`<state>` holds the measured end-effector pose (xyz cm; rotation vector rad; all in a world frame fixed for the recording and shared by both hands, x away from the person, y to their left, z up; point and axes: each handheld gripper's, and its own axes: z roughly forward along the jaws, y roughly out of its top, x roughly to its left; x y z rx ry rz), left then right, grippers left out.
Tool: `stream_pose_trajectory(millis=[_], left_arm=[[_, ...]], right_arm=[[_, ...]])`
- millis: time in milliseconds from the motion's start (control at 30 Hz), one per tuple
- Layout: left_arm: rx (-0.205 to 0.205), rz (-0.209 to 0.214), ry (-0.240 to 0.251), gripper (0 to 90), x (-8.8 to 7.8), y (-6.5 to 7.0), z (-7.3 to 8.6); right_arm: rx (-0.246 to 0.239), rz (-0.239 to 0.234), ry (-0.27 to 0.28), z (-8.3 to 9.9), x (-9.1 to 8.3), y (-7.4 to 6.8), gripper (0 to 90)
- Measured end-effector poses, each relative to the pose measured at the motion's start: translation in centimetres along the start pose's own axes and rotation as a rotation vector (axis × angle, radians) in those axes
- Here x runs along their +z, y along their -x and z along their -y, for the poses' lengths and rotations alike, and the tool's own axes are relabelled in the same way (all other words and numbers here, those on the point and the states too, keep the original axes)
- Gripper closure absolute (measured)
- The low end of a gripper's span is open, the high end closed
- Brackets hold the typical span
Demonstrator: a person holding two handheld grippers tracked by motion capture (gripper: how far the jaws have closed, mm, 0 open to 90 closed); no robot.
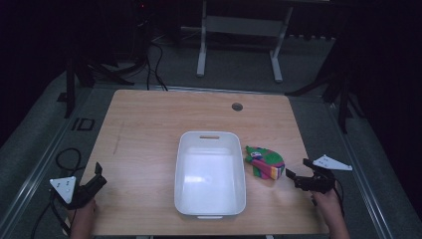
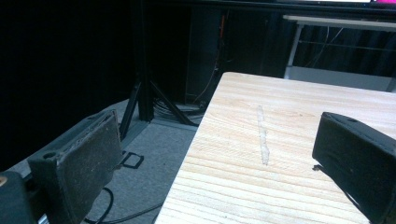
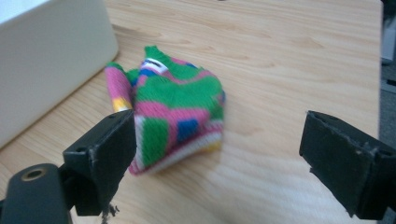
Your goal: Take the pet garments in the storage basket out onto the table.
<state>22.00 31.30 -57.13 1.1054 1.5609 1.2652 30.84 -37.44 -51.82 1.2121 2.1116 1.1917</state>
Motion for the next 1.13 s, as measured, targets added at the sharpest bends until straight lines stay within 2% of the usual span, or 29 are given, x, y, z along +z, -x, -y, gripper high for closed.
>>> stream_pose_trajectory(millis=[67, 167, 300, 400, 500, 700, 933, 1133], left_arm=[[0.0, 0.001, -0.001, 1.8, 0.0, 0.0, 0.0], [0.0, -0.001, 0.0, 1.8, 0.0, 0.0, 0.0], [0.0, 0.0, 0.001, 1.8, 0.0, 0.0, 0.0], [0.005, -0.001, 0.001, 1.9, 0.0, 0.0, 0.0], [0.005, -0.001, 0.0, 1.9, 0.0, 0.0, 0.0], [0.004, -0.003, 0.001, 1.9, 0.0, 0.1, 0.0], [0.004, -0.003, 0.0, 1.8, 0.0, 0.1, 0.0], [0.005, -0.006, 0.0, 1.8, 0.0, 0.1, 0.0]], right_arm=[[0.013, 0.009, 0.002, 0.8, -0.2, 0.2, 10.8], [0.02, -0.001, -0.015, 2.0, -0.3, 0.2, 10.8], [-0.009, 0.021, -0.052, 3.6, -0.2, 0.0, 10.8], [-0.028, 0.041, -0.057, 4.7, -0.4, -0.5, 10.8], [-0.036, 0.077, -0.01, 5.2, -0.8, -0.9, 10.9], [0.024, 0.114, 0.102, 5.8, -2.0, -0.7, 11.0], [0.11, 0.137, 0.157, 6.1, -2.4, 0.5, 12.8], [0.13, 0.14, 0.175, 6.2, -2.6, 0.7, 13.0]])
